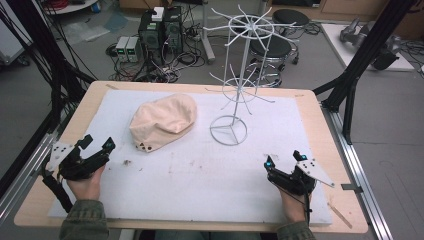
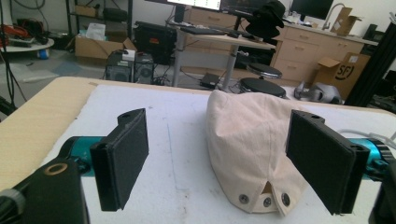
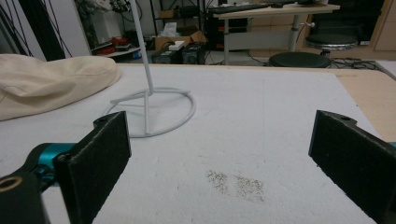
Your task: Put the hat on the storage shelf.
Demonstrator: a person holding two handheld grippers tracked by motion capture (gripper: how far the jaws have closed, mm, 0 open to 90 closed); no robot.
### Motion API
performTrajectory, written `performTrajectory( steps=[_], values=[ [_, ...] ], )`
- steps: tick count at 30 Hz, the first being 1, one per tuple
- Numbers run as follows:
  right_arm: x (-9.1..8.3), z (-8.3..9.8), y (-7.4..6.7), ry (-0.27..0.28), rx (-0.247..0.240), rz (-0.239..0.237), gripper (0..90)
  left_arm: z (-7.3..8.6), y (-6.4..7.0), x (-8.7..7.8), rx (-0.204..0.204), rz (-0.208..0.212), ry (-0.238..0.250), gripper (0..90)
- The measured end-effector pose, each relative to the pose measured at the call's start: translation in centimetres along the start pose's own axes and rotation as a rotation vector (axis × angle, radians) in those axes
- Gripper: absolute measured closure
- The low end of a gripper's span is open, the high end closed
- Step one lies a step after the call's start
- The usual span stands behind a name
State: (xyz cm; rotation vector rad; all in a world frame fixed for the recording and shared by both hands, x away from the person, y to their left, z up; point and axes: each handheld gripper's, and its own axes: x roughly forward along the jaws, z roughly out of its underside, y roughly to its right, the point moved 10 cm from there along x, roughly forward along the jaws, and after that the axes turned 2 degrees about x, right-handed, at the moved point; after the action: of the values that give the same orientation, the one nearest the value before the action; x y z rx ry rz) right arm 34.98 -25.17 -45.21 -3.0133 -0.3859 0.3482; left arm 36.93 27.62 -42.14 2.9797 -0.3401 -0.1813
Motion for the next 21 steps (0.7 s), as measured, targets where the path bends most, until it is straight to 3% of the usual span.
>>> performTrajectory(
  steps=[21],
  values=[
    [0.0, 0.1, 0.0, -0.006, 0.012, 0.005, 4.5, -3.6, 0.9, 3.0, 0.098, 0.021, -0.012, 21.8]
  ],
)
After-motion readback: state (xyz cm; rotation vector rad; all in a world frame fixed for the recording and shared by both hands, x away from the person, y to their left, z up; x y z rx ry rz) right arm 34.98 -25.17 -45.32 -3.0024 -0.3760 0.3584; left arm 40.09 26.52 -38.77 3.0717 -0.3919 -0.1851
